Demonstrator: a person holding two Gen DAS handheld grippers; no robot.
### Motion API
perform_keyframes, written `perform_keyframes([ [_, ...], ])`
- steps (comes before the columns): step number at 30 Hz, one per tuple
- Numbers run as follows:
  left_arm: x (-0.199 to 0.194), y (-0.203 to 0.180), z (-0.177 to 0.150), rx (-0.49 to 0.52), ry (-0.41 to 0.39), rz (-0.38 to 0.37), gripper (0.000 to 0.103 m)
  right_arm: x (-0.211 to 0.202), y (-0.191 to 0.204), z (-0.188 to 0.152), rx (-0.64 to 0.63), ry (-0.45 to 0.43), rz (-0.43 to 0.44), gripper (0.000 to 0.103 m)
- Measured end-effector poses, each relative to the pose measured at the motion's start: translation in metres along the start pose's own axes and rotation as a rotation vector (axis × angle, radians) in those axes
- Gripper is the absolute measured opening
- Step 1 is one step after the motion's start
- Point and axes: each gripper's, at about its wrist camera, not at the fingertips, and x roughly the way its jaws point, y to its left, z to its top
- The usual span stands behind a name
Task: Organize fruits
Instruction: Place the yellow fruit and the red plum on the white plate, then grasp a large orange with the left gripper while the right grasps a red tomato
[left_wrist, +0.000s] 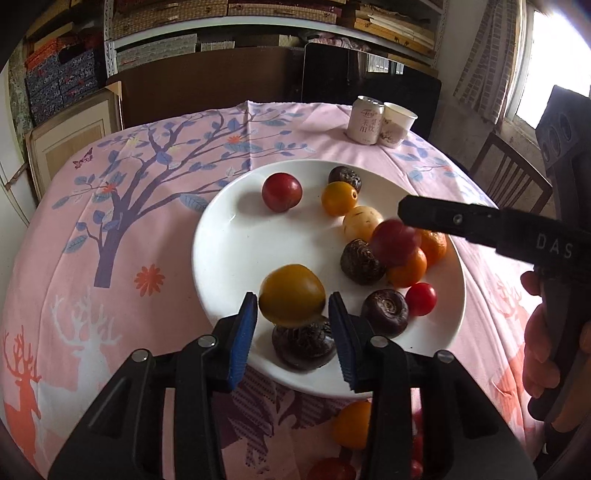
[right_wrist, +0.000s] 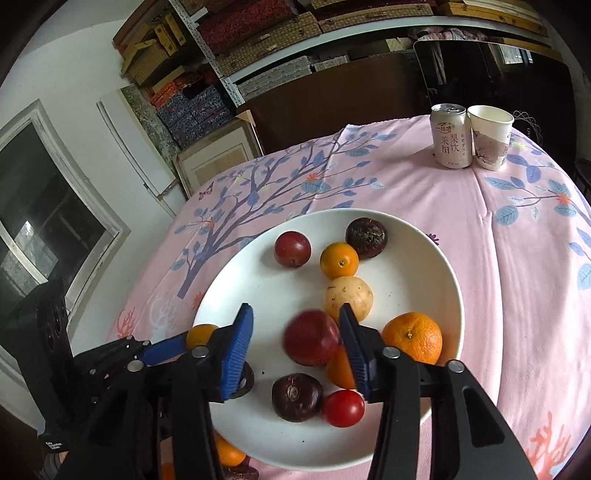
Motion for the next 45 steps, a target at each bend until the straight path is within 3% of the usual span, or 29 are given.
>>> perform_keyframes([
  [2,-0.009,0.0,-0.005,0.005,-0.021,0.006,0.058,-0.008,0.003,-0.004,-0.026,-0.023,-0.004,0.058],
  [8,-0.062,-0.007,-0.038,0.055,-0.083,-0.023,0.065,-0.052,0.005,-0.046,-0.084,-0.061,-0.014,0.06],
  [17,-0.095,-0.03,-0.123,0.18,-0.051,-0.018,0.065,-0.09,-0.015,-0.127,-0.084,-0.108,-0.093,0.063],
  [25,-0.086,-0.041,-0.13,0.153,-0.064,-0.036,0.065,-0.097,-0.023,-0.145,-0.052,-0.096,-0.082,0.063],
  [27,-0.075,-0.041,-0.128,0.136,-0.04,-0.037,0.065,-0.1,-0.021,-0.147,-0.058,-0.093,-0.076,0.063],
  [28,-0.068,-0.04,-0.127,0.124,-0.019,-0.048,0.059,-0.099,-0.021,-0.149,-0.062,-0.085,-0.074,0.063],
  [29,-0.062,-0.039,-0.128,0.115,0.006,-0.068,0.042,-0.099,-0.02,-0.151,-0.066,-0.074,-0.072,0.063],
  [32,-0.066,-0.041,-0.133,0.123,-0.01,-0.053,0.043,-0.1,-0.016,-0.157,-0.092,-0.042,-0.05,0.063],
  [35,-0.085,-0.037,-0.137,0.094,-0.044,-0.098,0.043,-0.098,-0.007,-0.165,-0.155,0.001,-0.036,0.061],
  [41,-0.11,-0.034,-0.15,0.082,-0.068,-0.12,0.043,-0.079,0.01,-0.169,-0.225,0.079,-0.081,0.04],
  [45,-0.113,-0.032,-0.157,0.069,-0.059,-0.118,0.043,-0.07,0.011,-0.165,-0.2,0.11,-0.061,0.038],
])
